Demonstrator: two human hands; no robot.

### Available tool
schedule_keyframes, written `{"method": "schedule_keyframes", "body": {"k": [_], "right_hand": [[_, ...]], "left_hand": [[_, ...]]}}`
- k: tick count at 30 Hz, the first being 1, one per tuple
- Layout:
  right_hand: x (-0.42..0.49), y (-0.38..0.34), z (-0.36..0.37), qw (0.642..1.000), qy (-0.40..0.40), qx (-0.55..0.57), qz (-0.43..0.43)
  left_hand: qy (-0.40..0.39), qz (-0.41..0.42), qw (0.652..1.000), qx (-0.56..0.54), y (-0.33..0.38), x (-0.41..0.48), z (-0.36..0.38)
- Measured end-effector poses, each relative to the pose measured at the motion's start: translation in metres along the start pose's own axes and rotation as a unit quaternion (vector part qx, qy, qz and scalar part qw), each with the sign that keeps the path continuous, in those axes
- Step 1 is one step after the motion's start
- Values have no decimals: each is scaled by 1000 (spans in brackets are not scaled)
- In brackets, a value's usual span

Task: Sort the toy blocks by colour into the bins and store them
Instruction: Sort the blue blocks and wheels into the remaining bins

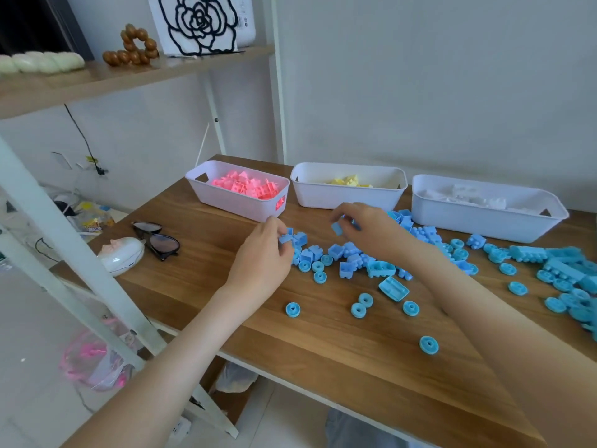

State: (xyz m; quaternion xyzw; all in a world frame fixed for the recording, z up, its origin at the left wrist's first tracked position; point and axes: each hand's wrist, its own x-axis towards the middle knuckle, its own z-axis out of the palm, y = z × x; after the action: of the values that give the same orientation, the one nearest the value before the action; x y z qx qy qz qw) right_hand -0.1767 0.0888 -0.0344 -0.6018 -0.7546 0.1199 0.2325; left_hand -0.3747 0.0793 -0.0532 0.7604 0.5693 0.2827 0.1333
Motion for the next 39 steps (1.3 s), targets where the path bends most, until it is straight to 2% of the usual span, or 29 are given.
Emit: {"method": "schedule_keyframes", "body": {"k": [3, 6, 9, 13, 19, 21, 23, 25, 28, 30, 34, 39], "right_hand": [[-34, 10, -27, 999, 42, 11, 19], [-74, 26, -57, 993, 101, 3, 69], [-119, 50, -97, 974, 169, -24, 147], [-195, 89, -159, 939, 222, -17, 264], [-265, 152, -195, 892, 218, -108, 380], [-275, 171, -191, 896, 171, -103, 396], [-282, 182, -184, 900, 85, -92, 419], [-286, 184, -180, 904, 46, -99, 412], [-288, 177, -183, 916, 98, -83, 381], [-291, 170, -186, 923, 134, -75, 353], [-279, 147, -183, 941, 182, -60, 277], [-239, 124, -162, 959, 211, -36, 187]], "left_hand": [[-21, 23, 999, -44, 42, 0, 12], [-63, 83, 991, -84, 97, 0, 34], [-114, 124, 979, -114, 158, -4, 62], [-217, 158, 958, -104, 234, -17, 95], [-277, 186, 929, -159, 310, -30, 124], [-263, 206, 929, -160, 333, -37, 136], [-258, 225, 927, -157, 354, -47, 149], [-287, 242, 918, -124, 367, -56, 160], [-333, 289, 896, -42, 371, -65, 172], [-323, 307, 894, -40, 367, -65, 169], [-286, 323, 895, -110, 342, -60, 145], [-295, 276, 915, 2, 274, -44, 126]]}}
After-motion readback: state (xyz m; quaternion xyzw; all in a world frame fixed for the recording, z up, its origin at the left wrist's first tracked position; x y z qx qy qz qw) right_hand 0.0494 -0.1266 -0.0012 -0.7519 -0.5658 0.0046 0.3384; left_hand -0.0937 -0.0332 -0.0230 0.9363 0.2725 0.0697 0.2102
